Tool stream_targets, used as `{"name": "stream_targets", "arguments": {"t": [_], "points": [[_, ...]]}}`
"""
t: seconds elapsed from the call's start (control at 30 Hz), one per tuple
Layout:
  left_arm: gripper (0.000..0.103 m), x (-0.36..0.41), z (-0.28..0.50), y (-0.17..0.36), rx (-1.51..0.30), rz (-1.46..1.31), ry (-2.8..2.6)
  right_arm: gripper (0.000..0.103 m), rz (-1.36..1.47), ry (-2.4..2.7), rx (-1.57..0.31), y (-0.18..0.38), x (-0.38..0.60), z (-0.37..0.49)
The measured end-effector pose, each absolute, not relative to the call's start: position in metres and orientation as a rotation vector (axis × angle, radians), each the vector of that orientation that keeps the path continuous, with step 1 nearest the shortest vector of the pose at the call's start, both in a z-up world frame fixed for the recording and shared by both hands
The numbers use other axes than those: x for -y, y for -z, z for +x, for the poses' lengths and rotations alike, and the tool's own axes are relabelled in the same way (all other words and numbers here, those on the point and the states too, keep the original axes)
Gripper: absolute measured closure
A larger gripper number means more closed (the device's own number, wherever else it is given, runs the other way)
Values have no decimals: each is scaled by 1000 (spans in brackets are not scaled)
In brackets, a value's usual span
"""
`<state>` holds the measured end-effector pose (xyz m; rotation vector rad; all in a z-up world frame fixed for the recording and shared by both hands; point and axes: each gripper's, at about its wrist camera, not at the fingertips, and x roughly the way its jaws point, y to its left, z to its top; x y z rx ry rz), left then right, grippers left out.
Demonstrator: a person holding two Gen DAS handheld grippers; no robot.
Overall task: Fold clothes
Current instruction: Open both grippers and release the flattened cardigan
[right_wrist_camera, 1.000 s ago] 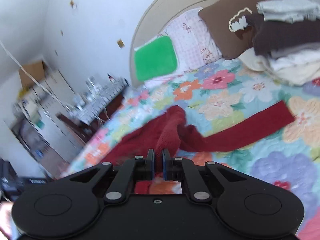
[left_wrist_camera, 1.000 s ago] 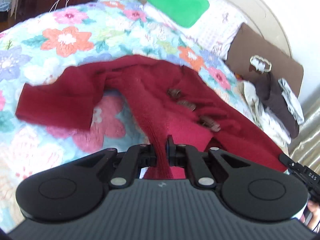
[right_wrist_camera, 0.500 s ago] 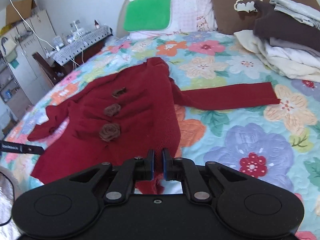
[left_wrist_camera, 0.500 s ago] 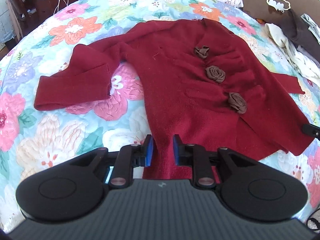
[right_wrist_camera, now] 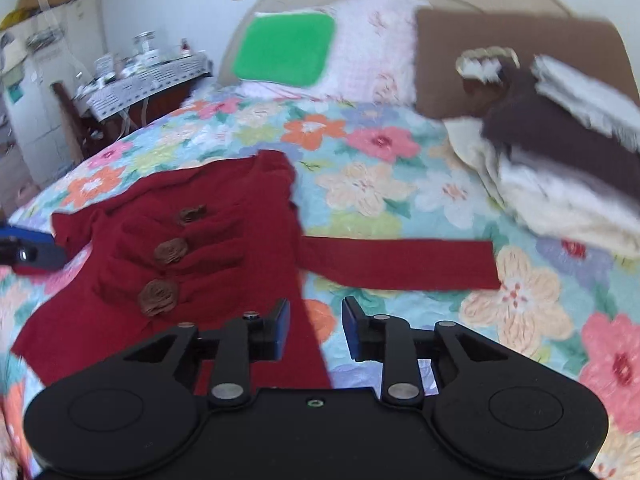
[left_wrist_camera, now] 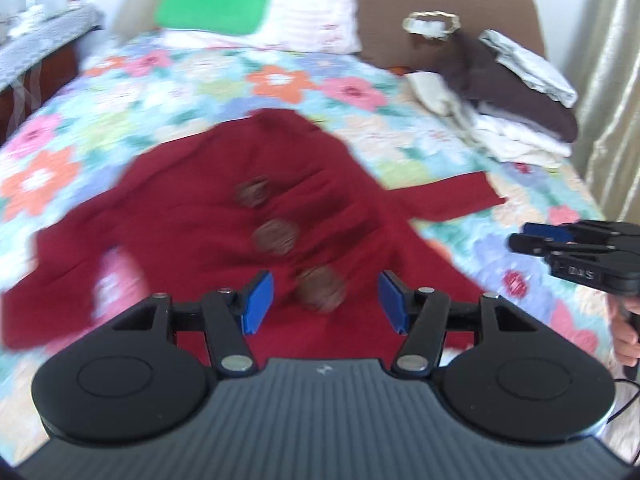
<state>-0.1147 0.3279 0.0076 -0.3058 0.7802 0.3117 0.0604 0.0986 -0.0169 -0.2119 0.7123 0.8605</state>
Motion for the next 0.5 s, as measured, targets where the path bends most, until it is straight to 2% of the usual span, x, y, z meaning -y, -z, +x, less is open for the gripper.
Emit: {"name": "stream_targets", "arguments": {"t": [0.1,0.17,0.23,0.27,0.4,0.5], "points": [[46,-326,-72,9,-815,-309,-296,69,-148,-765,-703,19,-92,88],[46,-324,-50,18,-817,-313,-275,63,-115,-793,-742,23,-90,107],[46,-322,-29,28,-822,-313,-262,50,-70,-808,-798,35,-88,126],[46,-323,-20,32,-824,-313,-261,47,-44,-815,-851,46,-88,138],[46,-330,13,53,-850,-280,-294,46,122,-749,-1077,93,-83,182],[45,-338,27,65,-865,-290,-306,44,255,-728,-1166,114,-79,205]]}}
